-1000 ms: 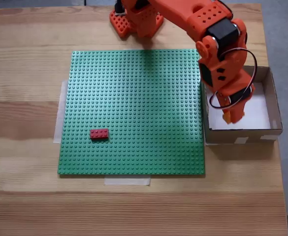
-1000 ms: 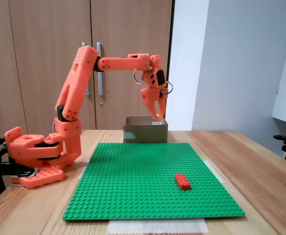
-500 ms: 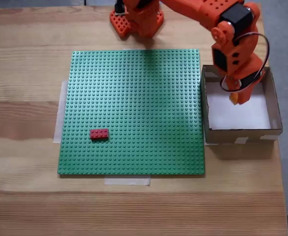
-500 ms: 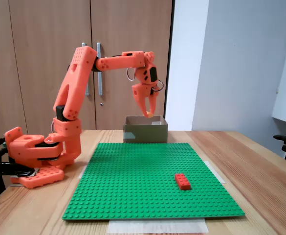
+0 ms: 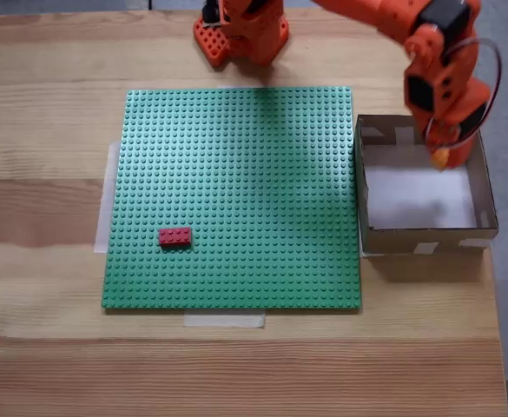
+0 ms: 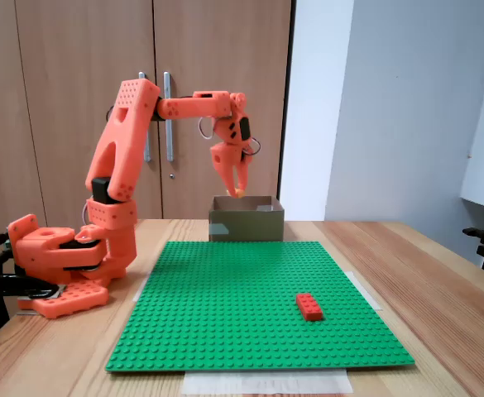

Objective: Pick the yellow lego block and put it in the box.

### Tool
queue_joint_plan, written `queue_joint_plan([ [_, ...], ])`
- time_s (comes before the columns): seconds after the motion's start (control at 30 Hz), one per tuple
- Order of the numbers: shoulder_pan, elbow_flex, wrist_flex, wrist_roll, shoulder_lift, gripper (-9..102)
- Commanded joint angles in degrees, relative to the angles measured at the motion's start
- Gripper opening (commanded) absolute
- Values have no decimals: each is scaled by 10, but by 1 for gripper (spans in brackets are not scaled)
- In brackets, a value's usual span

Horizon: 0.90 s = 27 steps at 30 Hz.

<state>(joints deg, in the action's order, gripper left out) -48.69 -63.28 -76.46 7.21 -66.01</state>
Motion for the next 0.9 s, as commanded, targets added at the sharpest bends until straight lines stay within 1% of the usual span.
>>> queue_joint_plan([
  [0.0, 15, -33, 33, -3, -12, -1],
  [0.13, 26, -64, 62, -4, -12, -1],
  [0.43, 31, -73, 114, -31, 13, -1],
  [0.87, 27, -58, 140, -25, 76, -1],
])
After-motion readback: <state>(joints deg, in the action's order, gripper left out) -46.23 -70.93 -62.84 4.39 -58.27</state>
